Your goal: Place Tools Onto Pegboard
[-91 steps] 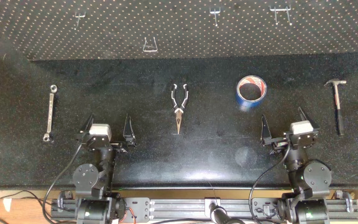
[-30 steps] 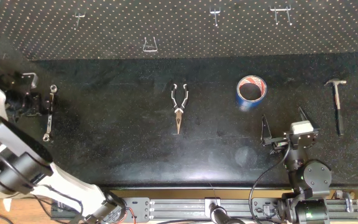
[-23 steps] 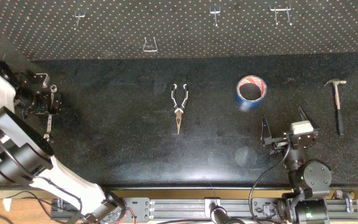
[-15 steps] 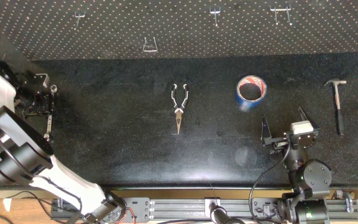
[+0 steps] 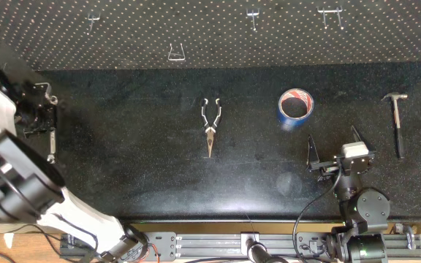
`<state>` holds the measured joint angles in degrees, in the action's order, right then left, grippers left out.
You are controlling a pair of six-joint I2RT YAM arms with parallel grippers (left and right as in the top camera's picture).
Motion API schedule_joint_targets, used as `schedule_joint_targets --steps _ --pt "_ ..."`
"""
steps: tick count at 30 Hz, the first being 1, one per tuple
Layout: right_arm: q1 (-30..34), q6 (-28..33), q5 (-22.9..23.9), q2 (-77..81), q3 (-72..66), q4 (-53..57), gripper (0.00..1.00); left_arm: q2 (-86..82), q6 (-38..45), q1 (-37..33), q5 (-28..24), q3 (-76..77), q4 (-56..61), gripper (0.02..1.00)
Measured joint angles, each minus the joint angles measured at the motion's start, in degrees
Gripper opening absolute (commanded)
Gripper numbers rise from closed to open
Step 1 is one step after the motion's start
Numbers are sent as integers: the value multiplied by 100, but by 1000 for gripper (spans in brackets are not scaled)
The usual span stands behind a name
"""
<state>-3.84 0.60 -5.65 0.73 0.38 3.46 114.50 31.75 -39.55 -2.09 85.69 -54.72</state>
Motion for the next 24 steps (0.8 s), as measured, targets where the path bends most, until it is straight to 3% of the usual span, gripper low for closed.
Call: schedule_joint_targets --steps 7,9,10,12,15,19,24 --pt "0 0 0 0 0 2 967 -3084 210 -22 -79 -1137 114 27" --pt "0 0 2 2 0 0 967 -3591 251 -44 -98 -2358 1261 29" --pt "0 0 4 7 0 2 967 -4172 269 -13 -236 -3449 2402 29" --pt "0 0 15 2 0 4 967 -4424 208 197 -315 -4148 3606 29" --pt "0 0 20 4 0 2 967 -4461 -811 1510 -439 -4483 4540 29" --pt "0 0 20 4 0 2 967 -4586 -1899 3025 -452 -4057 4660 29" --pt "0 0 22 4 0 2 967 -4994 -2310 3088 -90 -3827 4623 29"
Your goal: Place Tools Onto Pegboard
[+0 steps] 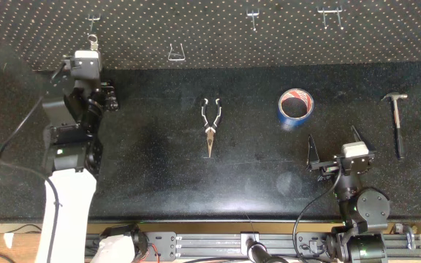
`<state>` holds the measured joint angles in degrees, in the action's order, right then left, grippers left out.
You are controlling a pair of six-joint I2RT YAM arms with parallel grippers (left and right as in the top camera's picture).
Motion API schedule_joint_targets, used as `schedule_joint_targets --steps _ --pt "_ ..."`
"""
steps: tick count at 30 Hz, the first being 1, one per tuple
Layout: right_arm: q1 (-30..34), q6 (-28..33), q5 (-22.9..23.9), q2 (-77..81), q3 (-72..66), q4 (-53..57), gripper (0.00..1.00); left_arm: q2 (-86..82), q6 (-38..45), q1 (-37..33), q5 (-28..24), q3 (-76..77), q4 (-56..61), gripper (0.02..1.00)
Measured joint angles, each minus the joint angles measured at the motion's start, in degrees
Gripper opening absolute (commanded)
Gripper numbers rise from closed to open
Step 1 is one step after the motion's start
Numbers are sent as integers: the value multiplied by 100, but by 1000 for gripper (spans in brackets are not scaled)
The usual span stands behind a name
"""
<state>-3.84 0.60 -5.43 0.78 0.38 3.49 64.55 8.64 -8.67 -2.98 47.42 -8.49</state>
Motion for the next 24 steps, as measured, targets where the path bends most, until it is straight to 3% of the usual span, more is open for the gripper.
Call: schedule_joint_targets --steps 8,24 --pt "0 0 -2 0 0 0 967 2 -404 -251 173 0 -22 29" --pt "0 0 -2 0 0 0 967 636 -428 -39 170 0 323 29"
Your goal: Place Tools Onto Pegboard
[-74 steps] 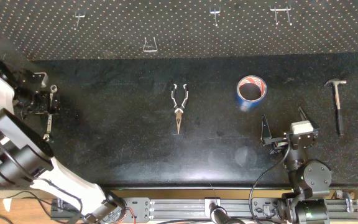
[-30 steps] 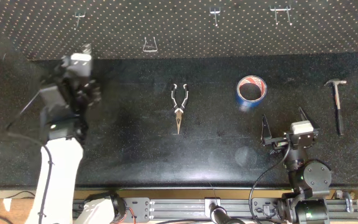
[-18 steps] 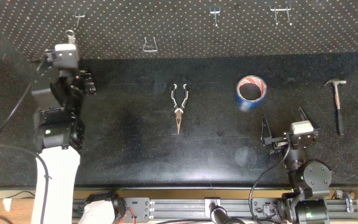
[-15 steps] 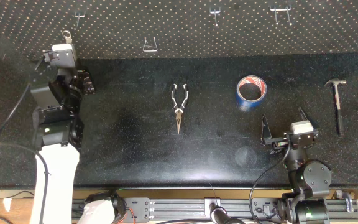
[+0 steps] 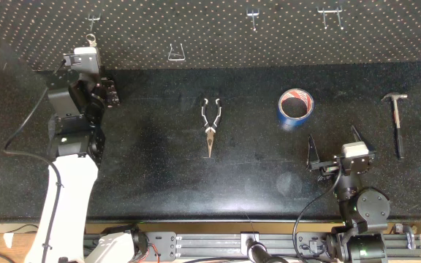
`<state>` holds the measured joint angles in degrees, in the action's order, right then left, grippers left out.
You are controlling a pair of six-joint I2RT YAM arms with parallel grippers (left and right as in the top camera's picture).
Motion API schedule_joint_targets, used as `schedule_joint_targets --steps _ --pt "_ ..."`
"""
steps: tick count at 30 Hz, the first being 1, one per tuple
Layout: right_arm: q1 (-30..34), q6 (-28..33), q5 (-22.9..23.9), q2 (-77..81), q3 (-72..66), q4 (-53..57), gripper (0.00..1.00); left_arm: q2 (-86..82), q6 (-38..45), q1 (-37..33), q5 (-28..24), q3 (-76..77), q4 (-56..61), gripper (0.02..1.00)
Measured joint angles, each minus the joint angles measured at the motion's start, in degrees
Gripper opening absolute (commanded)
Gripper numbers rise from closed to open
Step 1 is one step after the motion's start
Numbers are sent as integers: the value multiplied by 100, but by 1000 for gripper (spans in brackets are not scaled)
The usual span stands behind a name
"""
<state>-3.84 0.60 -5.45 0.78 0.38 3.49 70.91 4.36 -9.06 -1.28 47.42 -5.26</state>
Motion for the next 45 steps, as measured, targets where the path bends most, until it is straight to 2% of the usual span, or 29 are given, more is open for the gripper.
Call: schedule_joint_targets --steps 10,22,28,29,30,31,35,40,43,45 --pt "0 0 2 0 0 0 967 20 -17 0 238 0 72 31" --pt "0 0 0 0 0 0 967 317 -17 0 258 0 358 29" --pt "0 0 0 0 0 0 967 789 -17 0 278 11 1054 45" --pt "0 0 0 0 0 0 967 890 -17 0 275 9 1123 159" --pt "0 0 0 0 0 0 967 999 -17 2 273 9 1296 474" --pt "0 0 2 0 0 0 967 1121 -26 2 275 11 1471 985" --pt "0 0 0 0 0 0 967 1252 -83 2 275 37 1700 996" --pt "0 0 2 0 0 0 967 501 -81 35 280 63 920 996" --pt "0 0 2 0 0 0 969 -437 -11 433 437 118 -260 998" --pt "0 0 2 0 0 0 967 -1010 -26 459 466 118 -782 996"
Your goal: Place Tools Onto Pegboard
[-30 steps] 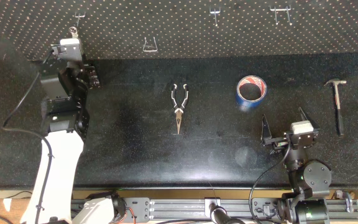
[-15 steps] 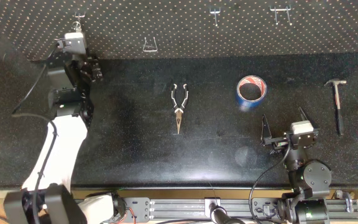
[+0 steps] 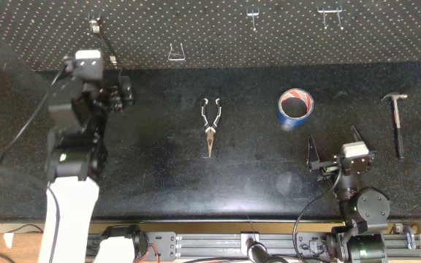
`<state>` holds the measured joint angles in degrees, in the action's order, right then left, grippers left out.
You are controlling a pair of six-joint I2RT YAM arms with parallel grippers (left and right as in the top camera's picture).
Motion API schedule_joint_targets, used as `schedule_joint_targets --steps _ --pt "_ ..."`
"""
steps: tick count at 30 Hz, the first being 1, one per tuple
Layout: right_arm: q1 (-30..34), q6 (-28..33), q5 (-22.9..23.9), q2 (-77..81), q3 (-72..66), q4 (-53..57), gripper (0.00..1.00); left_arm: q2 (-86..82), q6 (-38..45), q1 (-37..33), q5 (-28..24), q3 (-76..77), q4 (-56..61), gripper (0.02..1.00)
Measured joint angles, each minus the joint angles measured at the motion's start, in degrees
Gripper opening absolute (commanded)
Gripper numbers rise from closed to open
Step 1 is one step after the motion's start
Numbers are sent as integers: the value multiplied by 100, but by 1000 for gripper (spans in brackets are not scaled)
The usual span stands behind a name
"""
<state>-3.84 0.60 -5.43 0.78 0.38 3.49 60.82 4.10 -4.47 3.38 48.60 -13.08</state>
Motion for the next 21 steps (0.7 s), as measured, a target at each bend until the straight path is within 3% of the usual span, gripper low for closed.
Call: schedule_joint_targets --steps 5,13,21 --pt "0 0 0 -2 0 0 967 -404 -1591 507 -387 68 -1346 996" --pt "0 0 22 -2 0 2 967 2662 -3257 2900 -516 782 -2885 996" --pt "0 0 22 -4 0 0 967 4435 -3851 3174 -490 2704 -3646 996"
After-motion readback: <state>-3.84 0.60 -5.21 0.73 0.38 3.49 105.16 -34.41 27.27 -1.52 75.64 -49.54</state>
